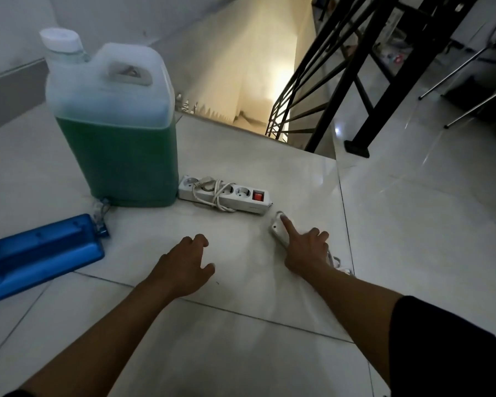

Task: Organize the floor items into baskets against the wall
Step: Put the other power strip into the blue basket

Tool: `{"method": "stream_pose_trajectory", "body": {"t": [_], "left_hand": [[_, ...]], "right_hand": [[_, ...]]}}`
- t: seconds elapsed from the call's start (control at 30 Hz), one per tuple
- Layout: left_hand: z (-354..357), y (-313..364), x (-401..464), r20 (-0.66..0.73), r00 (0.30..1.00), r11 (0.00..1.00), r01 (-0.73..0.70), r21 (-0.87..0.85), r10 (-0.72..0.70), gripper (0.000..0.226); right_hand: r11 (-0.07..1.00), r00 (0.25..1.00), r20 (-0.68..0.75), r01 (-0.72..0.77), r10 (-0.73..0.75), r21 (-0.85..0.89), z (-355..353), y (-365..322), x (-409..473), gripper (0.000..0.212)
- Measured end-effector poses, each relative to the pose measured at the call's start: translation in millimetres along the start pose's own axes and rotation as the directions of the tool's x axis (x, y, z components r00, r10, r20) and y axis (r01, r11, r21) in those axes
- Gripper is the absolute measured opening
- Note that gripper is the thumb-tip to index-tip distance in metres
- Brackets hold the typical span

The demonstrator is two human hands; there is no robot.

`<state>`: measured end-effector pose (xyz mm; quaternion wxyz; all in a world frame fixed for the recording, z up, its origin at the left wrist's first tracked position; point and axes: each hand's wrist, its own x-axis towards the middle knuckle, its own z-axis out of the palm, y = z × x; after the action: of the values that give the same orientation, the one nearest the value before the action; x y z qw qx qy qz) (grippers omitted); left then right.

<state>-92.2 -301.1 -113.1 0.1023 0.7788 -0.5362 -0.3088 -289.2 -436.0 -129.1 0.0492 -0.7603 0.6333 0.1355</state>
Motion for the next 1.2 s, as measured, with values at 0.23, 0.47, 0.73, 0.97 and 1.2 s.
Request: {"method": "stream_pose_trajectory", "body": {"t": [0.23,0.47,0.73,0.97,1.2], "left_hand": [[-9,-20,0,0.011,0.998,0.997,0.061,-0.055,-0.06,0.05],[-35,-53,-28,0.18,0.962,0.85,0.267,-0.454,-0.206,0.047],[-82,-113,-123,0.201,0.93,0.547,0.347,-0.762,-0.309,0.066],[-110,-179,-260,-0.125,0.769,0.359,0.143,-0.922,-0.627,0.067],[-103,-218,-411,-0.296,0.378,0.376,0.16,-0.913,-0.877,0.042]], "right_hand": [[0.988,0.987,0.026,0.155,-0.156,0.01,8,-28,-7,0.078],[0.889,0.91,0.058,0.385,-0.41,0.248,-32,-117,-27,0.091],[0.389,0.75,0.084,0.241,-0.656,0.889,-97,-265,-108,0.036],[0.212,0.446,0.116,0.17,-0.887,0.962,-117,-395,-242,0.033],[0.273,0.105,0.256,0.202,-0.961,0.941,-106,-460,-401,0.046]]}}
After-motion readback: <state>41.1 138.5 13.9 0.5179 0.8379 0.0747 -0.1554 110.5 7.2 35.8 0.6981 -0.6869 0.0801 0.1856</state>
